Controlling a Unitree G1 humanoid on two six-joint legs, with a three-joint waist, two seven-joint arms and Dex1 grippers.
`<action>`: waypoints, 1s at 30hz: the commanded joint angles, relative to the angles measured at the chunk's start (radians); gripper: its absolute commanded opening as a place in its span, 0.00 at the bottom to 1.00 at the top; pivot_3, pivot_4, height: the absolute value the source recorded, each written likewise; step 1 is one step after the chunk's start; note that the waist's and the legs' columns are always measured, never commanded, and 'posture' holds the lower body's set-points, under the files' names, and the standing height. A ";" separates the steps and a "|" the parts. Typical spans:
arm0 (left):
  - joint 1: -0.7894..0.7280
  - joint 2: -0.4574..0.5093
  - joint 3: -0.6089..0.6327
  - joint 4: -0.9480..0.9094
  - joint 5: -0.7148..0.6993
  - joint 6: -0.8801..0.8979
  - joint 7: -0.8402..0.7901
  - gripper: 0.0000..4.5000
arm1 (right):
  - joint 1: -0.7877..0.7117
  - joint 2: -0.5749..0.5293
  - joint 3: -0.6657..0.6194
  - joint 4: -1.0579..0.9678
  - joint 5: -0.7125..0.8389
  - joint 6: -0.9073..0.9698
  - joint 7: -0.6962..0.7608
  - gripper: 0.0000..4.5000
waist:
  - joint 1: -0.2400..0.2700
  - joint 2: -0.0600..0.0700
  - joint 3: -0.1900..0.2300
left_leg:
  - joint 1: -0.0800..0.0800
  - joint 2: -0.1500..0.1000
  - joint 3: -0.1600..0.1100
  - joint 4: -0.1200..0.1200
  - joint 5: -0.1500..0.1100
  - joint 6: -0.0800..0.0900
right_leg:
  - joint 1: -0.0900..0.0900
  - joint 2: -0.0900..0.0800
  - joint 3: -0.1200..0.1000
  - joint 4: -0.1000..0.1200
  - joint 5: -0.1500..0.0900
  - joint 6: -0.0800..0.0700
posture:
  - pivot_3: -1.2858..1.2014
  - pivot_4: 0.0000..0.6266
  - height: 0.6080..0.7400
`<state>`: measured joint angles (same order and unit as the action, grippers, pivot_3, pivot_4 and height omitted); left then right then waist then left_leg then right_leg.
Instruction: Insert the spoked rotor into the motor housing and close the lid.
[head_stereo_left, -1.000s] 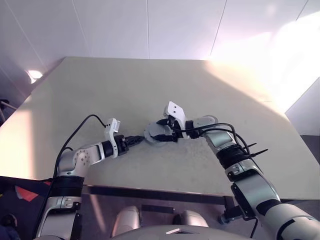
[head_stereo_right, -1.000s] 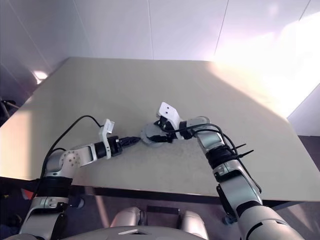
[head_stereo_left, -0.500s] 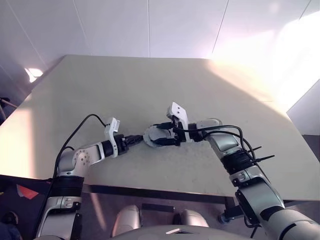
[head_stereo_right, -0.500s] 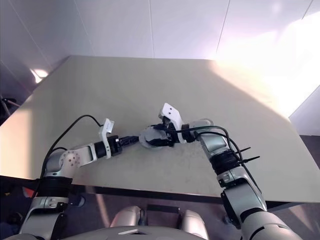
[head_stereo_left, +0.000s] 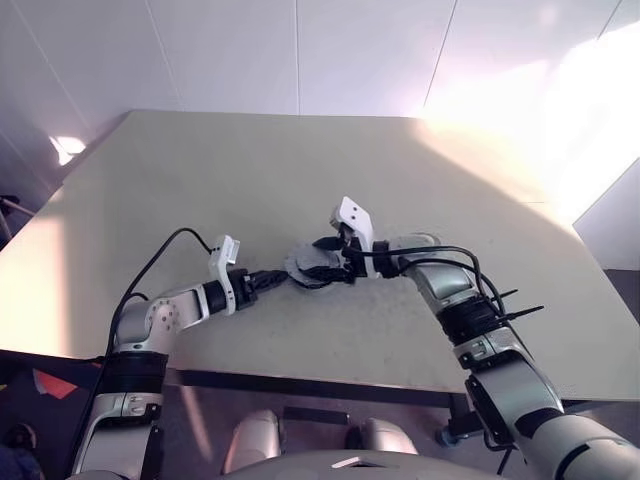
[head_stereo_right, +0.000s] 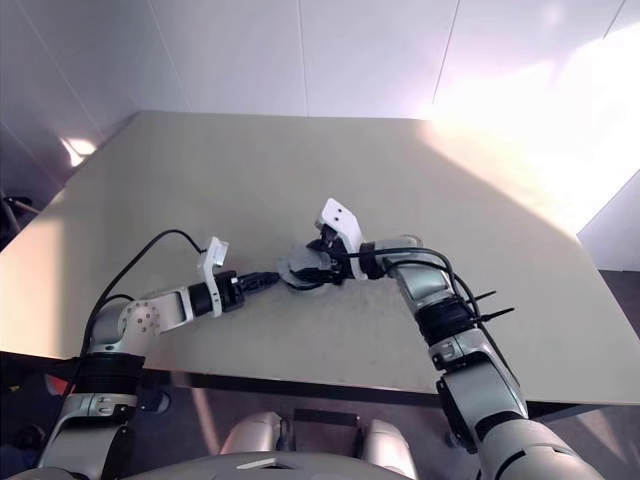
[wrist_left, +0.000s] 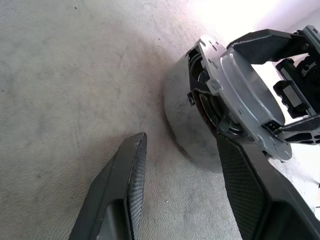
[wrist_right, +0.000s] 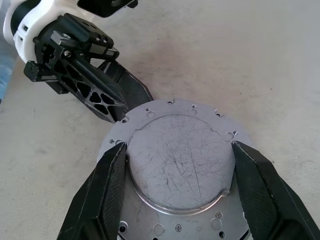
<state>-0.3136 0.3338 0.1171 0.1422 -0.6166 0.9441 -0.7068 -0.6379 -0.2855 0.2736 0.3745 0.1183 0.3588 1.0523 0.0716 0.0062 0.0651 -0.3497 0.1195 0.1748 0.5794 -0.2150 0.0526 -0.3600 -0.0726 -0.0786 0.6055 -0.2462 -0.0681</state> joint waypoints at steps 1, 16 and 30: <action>0.006 0.005 -0.019 0.011 0.017 0.006 0.012 0.53 | -0.025 0.004 -0.012 -0.017 0.009 -0.024 0.000 0.71 | 0.000 0.000 0.000 | 0.000 0.000 0.000 0.000 0.000 0.000 | 0.000 0.000 0.000 0.000 0.000 0.000 | 0.52 0.00 1.00; 0.002 0.007 -0.020 0.016 0.019 0.006 0.013 0.53 | 0.008 -0.032 0.032 0.004 -0.036 -0.065 0.009 0.71 | 0.001 0.000 0.000 | 0.000 0.000 0.000 0.000 0.000 0.000 | 0.000 0.000 0.000 0.000 0.000 0.000 | 0.52 0.00 1.00; 0.003 0.011 -0.012 0.019 0.019 0.003 0.015 0.53 | 0.014 -0.043 0.044 0.040 -0.065 -0.099 0.023 0.71 | 0.000 0.000 0.000 | 0.000 0.000 0.000 0.001 0.000 0.000 | 0.001 0.000 0.000 0.000 0.000 0.000 | 0.52 0.00 1.00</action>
<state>-0.3159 0.3350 0.1130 0.1448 -0.6145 0.9425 -0.7071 -0.6285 -0.3157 0.3090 0.3970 0.0646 0.2564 1.0656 0.0720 0.0060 0.0649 -0.3493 0.1195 0.1748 0.5805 -0.2151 0.0528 -0.3592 -0.0726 -0.0786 0.6058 -0.2461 -0.0683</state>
